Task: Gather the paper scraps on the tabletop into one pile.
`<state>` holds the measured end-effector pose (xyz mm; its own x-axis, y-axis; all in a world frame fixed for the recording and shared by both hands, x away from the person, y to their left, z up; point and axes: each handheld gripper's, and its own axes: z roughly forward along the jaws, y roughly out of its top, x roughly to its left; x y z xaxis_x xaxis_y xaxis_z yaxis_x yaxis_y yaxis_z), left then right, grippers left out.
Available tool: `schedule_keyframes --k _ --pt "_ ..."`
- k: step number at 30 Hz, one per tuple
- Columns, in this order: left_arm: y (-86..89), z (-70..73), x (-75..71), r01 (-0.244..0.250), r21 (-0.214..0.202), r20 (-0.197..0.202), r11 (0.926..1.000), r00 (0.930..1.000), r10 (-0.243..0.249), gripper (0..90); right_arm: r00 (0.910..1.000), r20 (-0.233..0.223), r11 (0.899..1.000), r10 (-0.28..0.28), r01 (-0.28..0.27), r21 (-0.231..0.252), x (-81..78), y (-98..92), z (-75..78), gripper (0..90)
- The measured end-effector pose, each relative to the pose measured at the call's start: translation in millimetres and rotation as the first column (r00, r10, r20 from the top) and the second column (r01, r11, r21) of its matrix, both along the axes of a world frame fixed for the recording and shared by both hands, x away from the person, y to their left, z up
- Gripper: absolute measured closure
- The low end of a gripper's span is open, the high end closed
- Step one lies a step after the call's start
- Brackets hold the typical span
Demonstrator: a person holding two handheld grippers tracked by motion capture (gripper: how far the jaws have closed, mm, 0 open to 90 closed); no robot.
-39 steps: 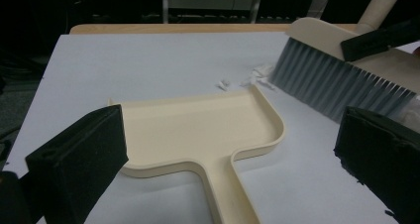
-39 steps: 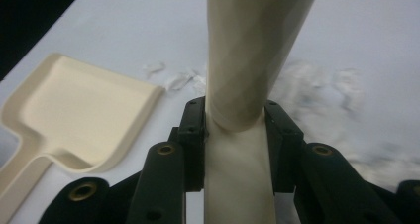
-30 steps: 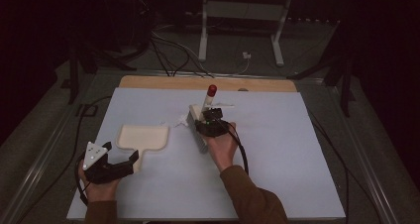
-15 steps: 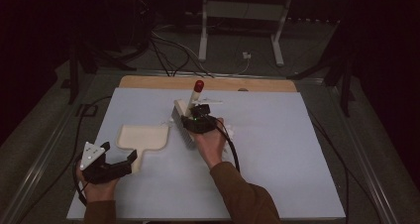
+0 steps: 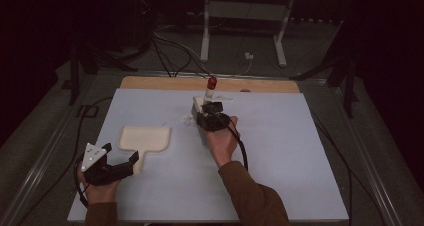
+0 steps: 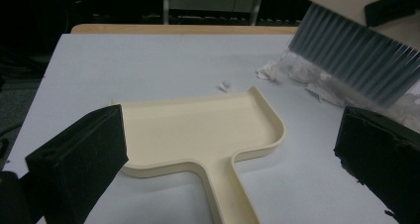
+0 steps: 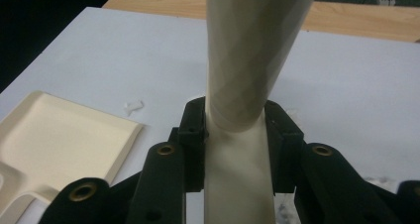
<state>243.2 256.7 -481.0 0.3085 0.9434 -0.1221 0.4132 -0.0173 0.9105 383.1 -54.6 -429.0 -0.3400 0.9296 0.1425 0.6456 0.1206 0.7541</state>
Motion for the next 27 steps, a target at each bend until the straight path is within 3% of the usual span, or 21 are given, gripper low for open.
schedule_keyframes --k 2,10,14,16,19,23,27 --pt "-0.2 -0.1 -0.1 0.000 -0.002 -0.001 1.0000 1.0000 0.000 0.6 0.9998 0.005 1.000 0.020 -0.020 -0.006 -1.2 -0.3 1.9 67.3" --pt "-0.3 -0.4 0.2 0.003 -0.001 -0.002 1.0000 1.0000 -0.003 0.6 0.9962 0.087 1.000 -0.010 0.010 -0.001 -8.2 -9.1 15.3 67.2" --pt "-1.0 -0.6 0.3 0.002 0.000 -0.003 1.0000 1.0000 -0.002 0.6 0.9975 0.013 0.997 0.069 -0.069 -0.035 -5.9 -2.2 7.9 67.2" --pt "-0.6 -0.5 0.1 0.001 0.000 -0.003 1.0000 1.0000 -0.001 0.7 0.9921 -0.041 0.992 0.119 -0.120 -0.040 -5.0 3.5 0.9 67.2" --pt "-0.1 -0.5 0.0 0.002 0.000 -0.002 1.0000 1.0000 -0.002 0.7 0.9842 -0.082 0.986 0.157 -0.161 -0.037 -5.2 8.6 -4.5 67.2" --pt "-0.5 -0.6 0.2 0.003 0.001 -0.004 1.0000 1.0000 -0.003 0.7 0.9730 -0.084 0.976 0.215 -0.216 -0.003 -8.3 10.5 -3.2 67.2" --pt "-1.3 -0.5 0.2 0.004 0.001 -0.002 1.0000 1.0000 -0.004 0.7 0.9800 -0.042 0.981 0.195 -0.195 0.003 -12.1 8.8 4.2 67.2"
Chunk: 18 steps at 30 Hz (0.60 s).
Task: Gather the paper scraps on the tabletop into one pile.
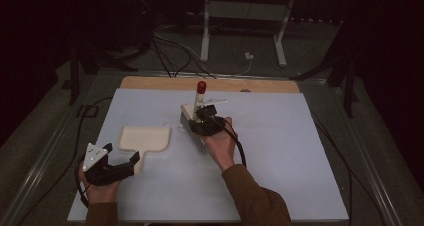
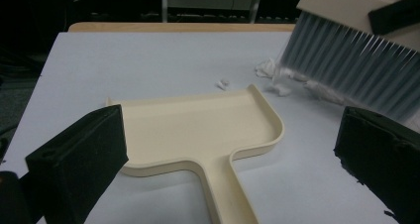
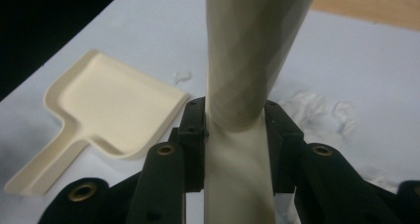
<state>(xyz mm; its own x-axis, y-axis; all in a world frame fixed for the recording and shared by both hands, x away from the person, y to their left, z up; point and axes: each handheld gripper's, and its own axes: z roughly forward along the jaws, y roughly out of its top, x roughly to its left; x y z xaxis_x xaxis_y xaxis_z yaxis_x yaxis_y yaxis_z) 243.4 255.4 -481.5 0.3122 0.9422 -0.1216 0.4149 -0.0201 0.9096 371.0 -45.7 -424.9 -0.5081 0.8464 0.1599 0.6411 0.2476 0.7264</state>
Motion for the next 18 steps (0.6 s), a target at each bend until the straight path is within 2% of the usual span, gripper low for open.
schedule_keyframes --k 2,4,7,9,11,13,16,18 --pt "0.0 0.0 0.0 0.000 -0.002 0.001 1.0000 1.0000 0.000 0.6 0.9999 0.016 1.000 -0.007 0.007 -0.001 -1.0 -1.3 2.3 67.2" --pt "-0.6 -0.4 0.2 0.001 0.000 -0.002 1.0000 1.0000 -0.001 0.7 1.0000 0.003 1.000 0.003 -0.003 -0.009 -0.8 -0.8 0.9 67.2" --pt "-1.0 -0.2 0.2 0.003 0.003 -0.001 1.0000 1.0000 -0.003 0.6 0.9997 -0.014 0.999 0.021 -0.021 -0.050 -1.0 4.0 -6.1 67.2" --pt "-0.3 0.0 -0.1 0.001 -0.001 0.000 1.0000 1.0000 -0.001 0.7 0.9995 -0.029 0.995 0.012 -0.015 -0.102 -0.9 7.9 -12.0 67.2" --pt "1.1 -0.2 0.0 -0.001 -0.003 -0.001 1.0000 1.0000 0.001 0.6 0.9999 0.008 0.984 -0.014 0.015 -0.179 -2.6 9.5 -14.5 67.2" --pt "1.3 -0.5 0.2 -0.001 -0.004 -0.001 1.0000 1.0000 0.001 0.6 0.9981 0.037 0.983 -0.049 0.055 -0.176 -3.4 3.9 -11.4 67.2" --pt "-0.2 -0.7 0.7 0.001 0.000 -0.002 1.0000 1.0000 -0.001 0.7 0.9940 0.080 0.987 -0.074 0.085 -0.137 -5.2 -6.6 -1.1 67.2" --pt "-1.0 -0.6 0.7 0.003 0.003 -0.003 1.0000 1.0000 -0.003 0.6 0.9929 0.085 0.993 -0.083 0.090 -0.081 -5.5 -11.8 4.0 67.2"
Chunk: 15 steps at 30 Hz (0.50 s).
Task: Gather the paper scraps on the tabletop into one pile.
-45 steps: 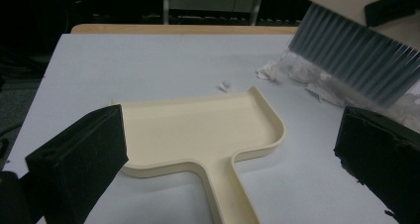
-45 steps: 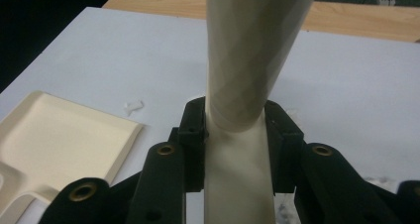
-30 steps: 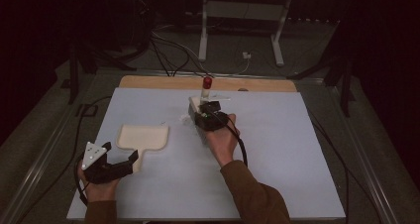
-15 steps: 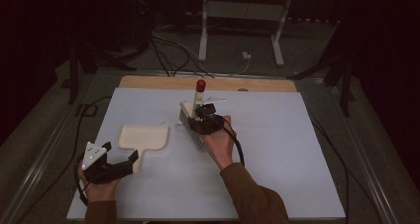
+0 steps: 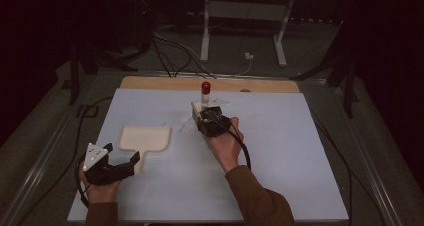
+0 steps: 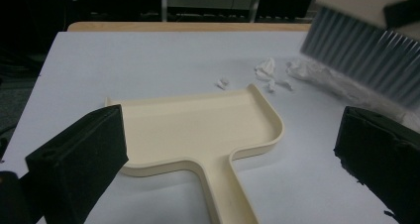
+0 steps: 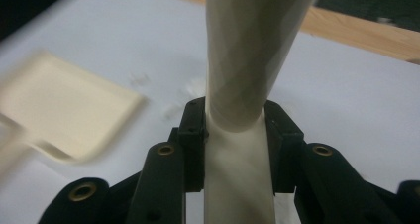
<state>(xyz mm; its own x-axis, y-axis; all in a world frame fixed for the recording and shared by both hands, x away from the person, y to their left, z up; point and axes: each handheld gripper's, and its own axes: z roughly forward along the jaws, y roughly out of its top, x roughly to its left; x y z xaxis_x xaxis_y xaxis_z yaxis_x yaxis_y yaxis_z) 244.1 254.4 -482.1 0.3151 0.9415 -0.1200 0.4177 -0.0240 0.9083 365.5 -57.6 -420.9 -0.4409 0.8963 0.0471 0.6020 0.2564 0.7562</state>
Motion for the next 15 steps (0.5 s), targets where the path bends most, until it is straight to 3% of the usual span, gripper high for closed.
schedule_keyframes --k 2,3,6,15 --pt "-0.6 0.1 0.0 0.001 0.001 0.000 1.0000 1.0000 -0.001 0.6 0.9992 -0.011 0.995 0.039 -0.038 0.087 1.5 -3.7 2.9 67.2" --pt "-0.7 0.1 0.0 0.000 0.000 0.001 1.0000 1.0000 0.000 0.6 0.9988 -0.025 0.993 0.043 -0.040 0.109 2.2 -2.3 3.3 67.2" --pt "-0.3 -0.1 -0.2 -0.001 -0.003 0.000 1.0000 1.0000 0.001 0.7 0.9965 -0.034 0.988 0.076 -0.071 0.137 4.6 4.9 0.1 67.2" --pt "3.5 -0.1 -0.7 -0.006 -0.017 0.001 0.9998 1.0000 0.006 0.6 0.9901 -0.082 0.973 0.114 -0.094 0.213 18.7 37.3 -15.2 67.2"
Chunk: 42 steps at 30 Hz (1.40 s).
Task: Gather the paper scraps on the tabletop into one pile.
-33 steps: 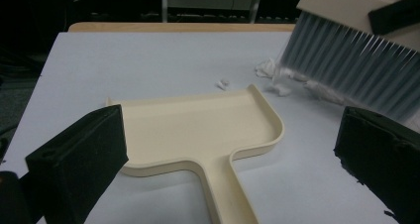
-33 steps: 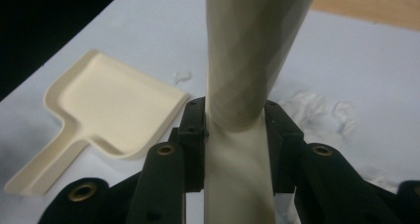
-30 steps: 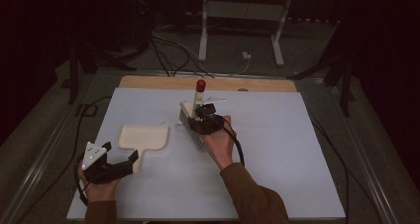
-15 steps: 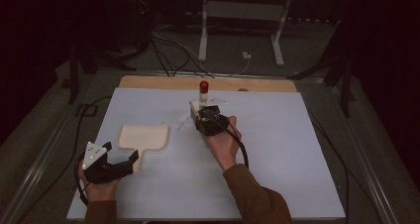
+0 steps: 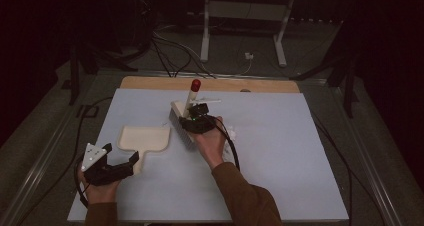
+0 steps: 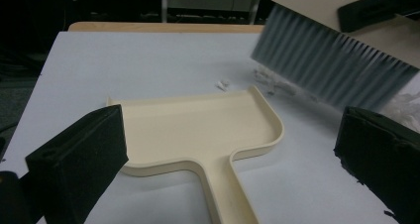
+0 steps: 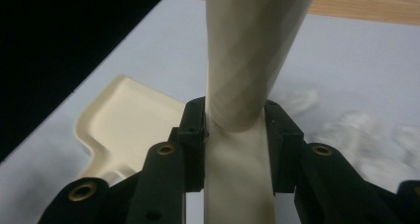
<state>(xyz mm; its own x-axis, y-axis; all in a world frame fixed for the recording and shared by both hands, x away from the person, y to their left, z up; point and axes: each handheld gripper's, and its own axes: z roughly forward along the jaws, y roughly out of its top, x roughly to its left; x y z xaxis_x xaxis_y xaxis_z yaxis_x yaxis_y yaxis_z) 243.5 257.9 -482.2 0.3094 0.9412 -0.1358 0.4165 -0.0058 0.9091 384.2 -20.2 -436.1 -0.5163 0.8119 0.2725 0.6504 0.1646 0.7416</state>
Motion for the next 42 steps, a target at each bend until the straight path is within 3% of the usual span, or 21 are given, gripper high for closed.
schedule_keyframes --k 6,10,14,19,34,42 --pt "0.3 0.1 0.0 0.002 -0.004 -0.001 1.0000 1.0000 -0.002 0.7 0.9972 -0.055 0.999 0.050 -0.050 0.013 12.0 22.1 -0.4 67.2" --pt "1.1 0.1 -0.2 -0.001 -0.009 0.002 1.0000 1.0000 0.001 0.6 0.9922 -0.093 0.995 0.083 -0.088 -0.048 19.8 38.5 -4.6 67.2" --pt "2.7 0.2 -0.4 -0.003 -0.014 0.003 0.9999 1.0000 0.003 0.6 0.9886 -0.148 0.997 0.026 -0.036 -0.062 28.6 41.2 -12.0 67.2" --pt "2.5 0.1 -0.2 -0.001 -0.013 0.001 0.9999 1.0000 0.001 0.7 0.9848 -0.171 0.999 -0.029 0.022 -0.043 34.4 34.8 -15.4 67.2" --pt "0.7 -0.3 0.2 0.003 -0.008 -0.001 1.0000 1.0000 -0.003 0.6 0.9803 -0.161 0.991 -0.115 0.103 -0.085 39.9 12.4 -10.2 67.2" --pt "0.8 -0.4 0.1 -0.001 -0.006 -0.001 1.0000 1.0000 0.001 0.6 0.9788 -0.132 0.986 -0.156 0.146 -0.080 30.2 -13.6 -4.0 67.2"
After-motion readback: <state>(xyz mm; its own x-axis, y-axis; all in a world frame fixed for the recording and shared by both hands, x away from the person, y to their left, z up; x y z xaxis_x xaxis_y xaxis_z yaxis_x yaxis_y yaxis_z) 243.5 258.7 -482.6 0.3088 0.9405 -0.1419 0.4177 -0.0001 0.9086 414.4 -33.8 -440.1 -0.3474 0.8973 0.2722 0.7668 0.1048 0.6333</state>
